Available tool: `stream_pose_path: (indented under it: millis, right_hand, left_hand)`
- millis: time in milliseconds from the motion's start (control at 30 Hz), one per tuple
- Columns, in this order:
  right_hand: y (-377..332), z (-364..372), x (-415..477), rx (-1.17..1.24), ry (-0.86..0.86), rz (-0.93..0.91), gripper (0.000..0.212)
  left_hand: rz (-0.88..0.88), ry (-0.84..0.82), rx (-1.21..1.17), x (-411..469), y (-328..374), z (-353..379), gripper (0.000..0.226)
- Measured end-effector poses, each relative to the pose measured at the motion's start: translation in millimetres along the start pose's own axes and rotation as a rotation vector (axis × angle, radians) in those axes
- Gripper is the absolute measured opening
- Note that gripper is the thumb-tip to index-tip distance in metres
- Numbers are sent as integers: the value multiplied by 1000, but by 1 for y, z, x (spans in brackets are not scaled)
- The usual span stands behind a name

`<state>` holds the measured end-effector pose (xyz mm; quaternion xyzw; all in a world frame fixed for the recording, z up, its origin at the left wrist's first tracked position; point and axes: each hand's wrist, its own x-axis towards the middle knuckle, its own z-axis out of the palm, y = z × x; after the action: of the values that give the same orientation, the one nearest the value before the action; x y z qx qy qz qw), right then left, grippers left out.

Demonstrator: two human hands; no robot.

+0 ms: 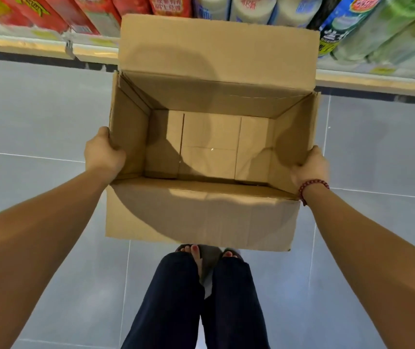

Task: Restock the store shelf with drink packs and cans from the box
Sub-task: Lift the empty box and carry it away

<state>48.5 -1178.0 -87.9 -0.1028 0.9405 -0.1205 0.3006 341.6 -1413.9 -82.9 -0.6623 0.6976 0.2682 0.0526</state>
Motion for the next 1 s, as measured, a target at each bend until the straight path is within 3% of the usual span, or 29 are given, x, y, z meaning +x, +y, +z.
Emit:
stream_pose_path:
  millis: [300,533,700,867,1000]
  right_hand:
    - [33,-61,-37,76,49,90,34]
    - [67,-168,-101,198,80,154,33]
    - [90,-253,-151,277,148,187,33]
    - [126,-343,-216,359,256,270,29]
    - [162,-408,-273,413,366,340,21]
  left_hand:
    - [112,-19,-61,-45,47,-34,21]
    - [266,-103,27,-116,119,-93,28]
    - [448,-143,55,-160,187,-143,22]
    - [665,-175,63,-218,277,-198,33]
    - [829,-236,133,-274,342,-229,23]
